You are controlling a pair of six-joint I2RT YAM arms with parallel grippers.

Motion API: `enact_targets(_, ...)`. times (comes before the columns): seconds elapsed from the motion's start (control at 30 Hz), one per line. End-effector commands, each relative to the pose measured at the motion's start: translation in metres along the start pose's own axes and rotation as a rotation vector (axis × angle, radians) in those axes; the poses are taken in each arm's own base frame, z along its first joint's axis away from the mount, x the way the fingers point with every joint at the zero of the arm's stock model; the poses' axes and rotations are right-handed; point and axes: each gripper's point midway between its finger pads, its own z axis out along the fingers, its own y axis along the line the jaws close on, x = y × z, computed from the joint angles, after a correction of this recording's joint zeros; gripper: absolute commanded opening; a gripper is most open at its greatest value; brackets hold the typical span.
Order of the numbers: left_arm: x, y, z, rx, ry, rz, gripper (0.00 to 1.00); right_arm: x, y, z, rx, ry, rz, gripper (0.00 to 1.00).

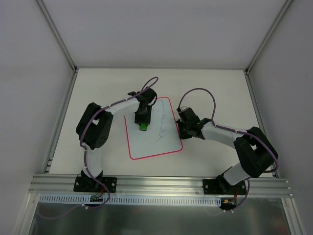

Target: Erase the whiteboard

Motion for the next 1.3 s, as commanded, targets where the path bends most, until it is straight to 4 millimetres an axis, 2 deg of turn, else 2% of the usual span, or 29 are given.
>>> enact_targets(0.0, -0.058, 0.039, 0.004, -0.130, -0.096, 0.034, 0.00, 0.046, -0.025, 0.004, 0.098, 0.145, -0.015, 0.00)
enact_targets(0.03, -0.071, 0.044, 0.005, -0.147, -0.115, 0.046, 0.00, 0.046, -0.025, 0.005, 0.097, 0.148, -0.016, 0.00)
enact_targets(0.07, -0.076, 0.049, 0.016, -0.162, -0.099, 0.060, 0.00, 0.046, -0.025, 0.005, 0.097, 0.148, -0.016, 0.00)
enact_targets(0.1, -0.098, 0.049, 0.012, -0.144, -0.133, 0.064, 0.00, 0.047, -0.024, 0.005, 0.098, 0.151, -0.016, 0.00)
enact_targets(0.13, -0.106, 0.049, 0.014, -0.139, -0.139, 0.067, 0.00, 0.047, -0.025, 0.005, 0.098, 0.154, -0.016, 0.00)
enact_targets(0.17, -0.108, 0.051, 0.024, -0.142, -0.122, 0.071, 0.00, 0.047, -0.024, 0.004, 0.098, 0.156, -0.018, 0.00)
enact_targets(0.2, -0.120, 0.051, 0.022, -0.137, -0.141, 0.075, 0.00, 0.046, -0.025, 0.004, 0.099, 0.154, -0.018, 0.00)
enact_targets(0.3, -0.126, 0.048, 0.033, -0.103, -0.119, 0.075, 0.00, 0.045, -0.025, 0.002, 0.100, 0.148, -0.018, 0.00)
enact_targets(0.4, -0.116, 0.023, 0.043, -0.008, -0.074, 0.084, 0.00, 0.046, -0.025, 0.002, 0.099, 0.152, -0.019, 0.00)
enact_targets(0.47, -0.102, 0.001, 0.047, 0.011, -0.052, 0.127, 0.00, 0.047, -0.025, 0.001, 0.102, 0.154, -0.017, 0.00)
enact_targets(0.53, -0.090, -0.012, 0.052, 0.017, -0.032, 0.161, 0.00, 0.046, -0.025, 0.001, 0.101, 0.151, -0.017, 0.00)
enact_targets(0.67, -0.051, -0.038, 0.061, 0.065, 0.056, 0.174, 0.00, 0.045, -0.025, 0.001, 0.103, 0.150, -0.014, 0.00)
enact_targets(0.7, -0.033, -0.048, 0.062, 0.088, 0.094, 0.188, 0.00, 0.046, -0.025, 0.001, 0.104, 0.152, -0.012, 0.00)
enact_targets(0.77, -0.023, -0.049, 0.061, 0.065, 0.099, 0.203, 0.00, 0.046, -0.025, 0.001, 0.105, 0.151, -0.014, 0.00)
enact_targets(0.8, -0.015, -0.045, 0.062, 0.046, 0.116, 0.195, 0.00, 0.046, -0.025, 0.002, 0.104, 0.153, -0.012, 0.00)
enact_targets(0.9, -0.017, -0.024, 0.056, 0.004, 0.108, 0.133, 0.00, 0.046, -0.024, 0.003, 0.100, 0.158, -0.012, 0.00)
enact_targets(0.93, -0.023, -0.006, 0.055, -0.024, 0.102, 0.093, 0.00, 0.046, -0.024, 0.003, 0.102, 0.159, -0.012, 0.00)
enact_targets(0.97, -0.031, 0.003, 0.047, -0.031, 0.080, 0.065, 0.00, 0.047, -0.025, 0.003, 0.102, 0.161, -0.012, 0.00)
enact_targets(1.0, -0.028, 0.015, 0.046, -0.050, 0.087, 0.044, 0.00, 0.045, -0.024, 0.003, 0.100, 0.157, -0.015, 0.00)
enact_targets(1.07, -0.039, 0.046, 0.038, -0.102, 0.064, -0.011, 0.00, 0.046, -0.024, 0.003, 0.102, 0.157, -0.015, 0.00)
enact_targets(1.13, -0.037, 0.065, 0.036, -0.138, 0.070, -0.033, 0.00, 0.046, -0.024, 0.003, 0.101, 0.158, -0.015, 0.00)
enact_targets(1.2, -0.036, 0.077, 0.033, -0.172, 0.066, -0.041, 0.00, 0.047, -0.025, 0.003, 0.104, 0.162, -0.016, 0.00)
enact_targets(1.27, -0.032, 0.073, 0.032, -0.154, 0.077, -0.046, 0.00, 0.046, -0.024, 0.003, 0.101, 0.159, -0.015, 0.00)
